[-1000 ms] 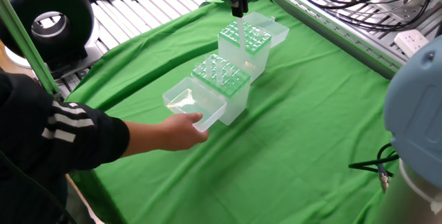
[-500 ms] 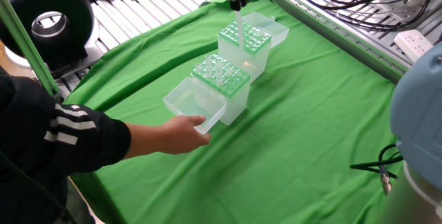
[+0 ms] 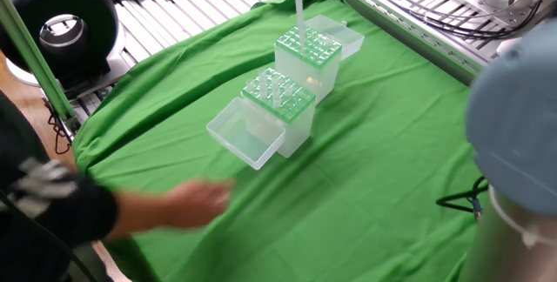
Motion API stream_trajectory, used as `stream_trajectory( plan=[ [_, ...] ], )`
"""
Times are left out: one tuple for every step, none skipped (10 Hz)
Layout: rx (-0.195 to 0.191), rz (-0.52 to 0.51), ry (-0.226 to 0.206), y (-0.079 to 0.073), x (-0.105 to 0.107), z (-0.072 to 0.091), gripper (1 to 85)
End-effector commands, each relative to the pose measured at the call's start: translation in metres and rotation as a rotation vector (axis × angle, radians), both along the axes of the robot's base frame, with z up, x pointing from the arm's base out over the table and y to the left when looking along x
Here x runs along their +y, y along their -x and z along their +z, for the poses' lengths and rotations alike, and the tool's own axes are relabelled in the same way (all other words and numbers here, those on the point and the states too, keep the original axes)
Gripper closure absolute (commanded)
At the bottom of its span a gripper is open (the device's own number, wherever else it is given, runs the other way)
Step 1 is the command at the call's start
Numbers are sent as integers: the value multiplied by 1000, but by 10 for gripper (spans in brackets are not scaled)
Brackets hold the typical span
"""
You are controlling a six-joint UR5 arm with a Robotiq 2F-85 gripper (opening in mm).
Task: Insert a large pipette tip into the holder for large pipette tips
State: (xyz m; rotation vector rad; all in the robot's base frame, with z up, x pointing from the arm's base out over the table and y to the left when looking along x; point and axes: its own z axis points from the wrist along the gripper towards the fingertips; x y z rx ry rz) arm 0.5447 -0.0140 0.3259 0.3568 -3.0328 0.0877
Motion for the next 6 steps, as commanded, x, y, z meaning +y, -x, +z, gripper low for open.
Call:
stream_trajectory(
  plan=[
    [-23, 74, -36, -17, -43, -6, 833],
    [-21, 79, -36, -18, -50, -10, 833],
    [-24, 87, -33, -19, -56, -14, 837],
    [-31, 96, -38, -19, -61, -19, 837],
    [-34, 107, -43, -19, -68, -22, 837],
    [-34, 109, -45, -18, -71, -25, 837]
  ],
)
